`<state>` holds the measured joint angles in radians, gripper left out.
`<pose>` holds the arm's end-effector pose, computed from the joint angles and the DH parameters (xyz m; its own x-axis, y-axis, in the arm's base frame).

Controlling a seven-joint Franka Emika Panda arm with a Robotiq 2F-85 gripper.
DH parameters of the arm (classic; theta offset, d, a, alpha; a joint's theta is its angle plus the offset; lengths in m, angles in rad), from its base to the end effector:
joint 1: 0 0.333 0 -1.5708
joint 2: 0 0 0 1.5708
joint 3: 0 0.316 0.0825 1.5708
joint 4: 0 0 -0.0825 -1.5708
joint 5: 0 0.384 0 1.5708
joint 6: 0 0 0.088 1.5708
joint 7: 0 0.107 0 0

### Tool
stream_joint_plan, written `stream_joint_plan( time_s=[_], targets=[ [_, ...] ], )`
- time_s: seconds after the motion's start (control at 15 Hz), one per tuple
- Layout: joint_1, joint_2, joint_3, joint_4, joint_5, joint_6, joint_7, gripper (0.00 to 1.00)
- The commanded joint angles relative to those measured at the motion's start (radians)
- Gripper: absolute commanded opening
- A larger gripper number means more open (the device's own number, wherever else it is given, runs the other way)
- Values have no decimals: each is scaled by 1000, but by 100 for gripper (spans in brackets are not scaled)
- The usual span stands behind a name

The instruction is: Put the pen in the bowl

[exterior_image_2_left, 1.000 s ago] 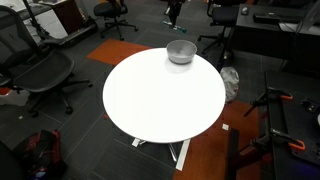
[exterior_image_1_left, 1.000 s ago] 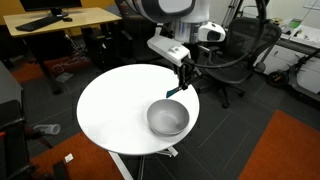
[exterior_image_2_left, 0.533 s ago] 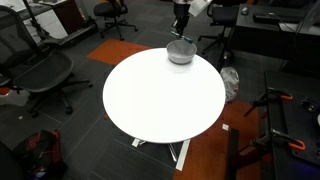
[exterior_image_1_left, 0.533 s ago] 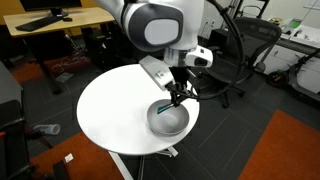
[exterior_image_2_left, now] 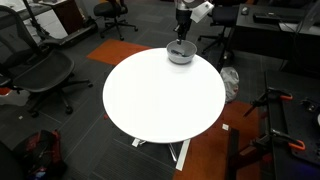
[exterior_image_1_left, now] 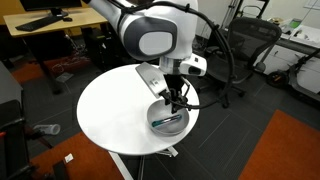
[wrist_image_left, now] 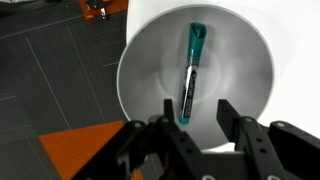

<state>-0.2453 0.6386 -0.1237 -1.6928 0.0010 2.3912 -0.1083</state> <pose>0.6415 -0.2382 0.2338 0.9716 -0.2302 0.0551 -0.2341 -0.9690 0.0792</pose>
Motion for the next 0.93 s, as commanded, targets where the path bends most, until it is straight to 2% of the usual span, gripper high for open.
stream_joint_plan(
  time_s=[0.0, 0.13, 0.2, 0.87],
  targets=[
    [1, -29, 1, -36, 15, 17, 18, 81],
    [1, -30, 1, -37, 15, 17, 18, 95],
    [-1, -30, 3, -37, 18, 17, 15, 99],
    [-1, 6, 1, 0, 4, -2, -1, 100]
  ],
)
